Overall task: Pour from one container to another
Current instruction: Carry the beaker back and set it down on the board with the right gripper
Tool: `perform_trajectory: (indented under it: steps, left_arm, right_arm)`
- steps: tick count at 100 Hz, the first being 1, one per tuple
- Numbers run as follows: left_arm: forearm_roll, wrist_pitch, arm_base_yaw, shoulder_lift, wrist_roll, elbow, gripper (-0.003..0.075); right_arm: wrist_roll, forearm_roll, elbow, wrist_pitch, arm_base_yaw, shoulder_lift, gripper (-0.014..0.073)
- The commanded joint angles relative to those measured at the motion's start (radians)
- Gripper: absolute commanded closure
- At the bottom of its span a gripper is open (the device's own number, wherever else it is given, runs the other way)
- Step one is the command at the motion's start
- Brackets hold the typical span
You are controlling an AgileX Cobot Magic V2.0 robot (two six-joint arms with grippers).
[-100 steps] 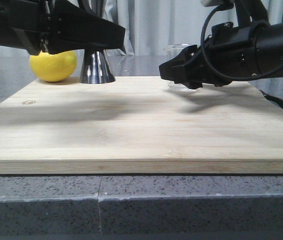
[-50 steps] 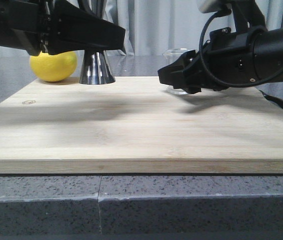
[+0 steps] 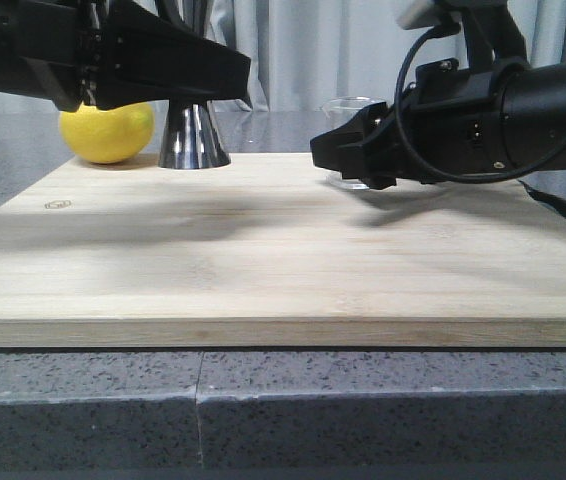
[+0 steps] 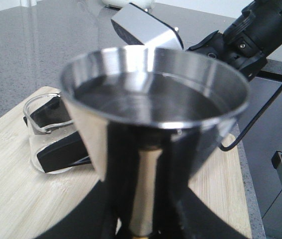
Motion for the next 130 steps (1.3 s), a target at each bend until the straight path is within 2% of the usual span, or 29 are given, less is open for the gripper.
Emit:
perform_trajectory:
  steps: [1, 23, 52, 79, 112, 130]
  left_arm:
    - [-0.067, 0.13, -0.007, -0.044, -0.008, -0.028, 0.0739]
    - [-0.067, 0.13, -0.007, -0.044, -0.008, -0.028, 0.0739]
    - [-0.067, 0.13, -0.007, -0.044, -0.008, -0.028, 0.0739]
    - [-0.067, 0.13, -0.007, -0.044, -0.008, -0.028, 0.0739]
    - [-0.067, 0.13, -0.007, -0.044, -0.008, -0.028, 0.0739]
    - [-0.067, 0.13, -0.007, -0.044, -0.008, -0.028, 0.0739]
  right_arm:
    - [-0.008, 0.009, -0.016, -0.061, -0.007, -0.033, 0.0372]
    - [-0.008, 0.009, -0.016, -0.061, -0.007, -0.033, 0.0364]
    - [-0.008, 0.009, -0.016, -0.068, -0.007, -0.033, 0.0185]
    - [-0.008, 0.01, -0.016, -0.079, -0.007, -0.037, 0.0158]
    - [-0.008, 0.056, -0.016, -0.113, -0.007, -0.039, 0.0015]
    - [-0.008, 0.062, -0.016, -0.113, -0.007, -0.064, -0.0017]
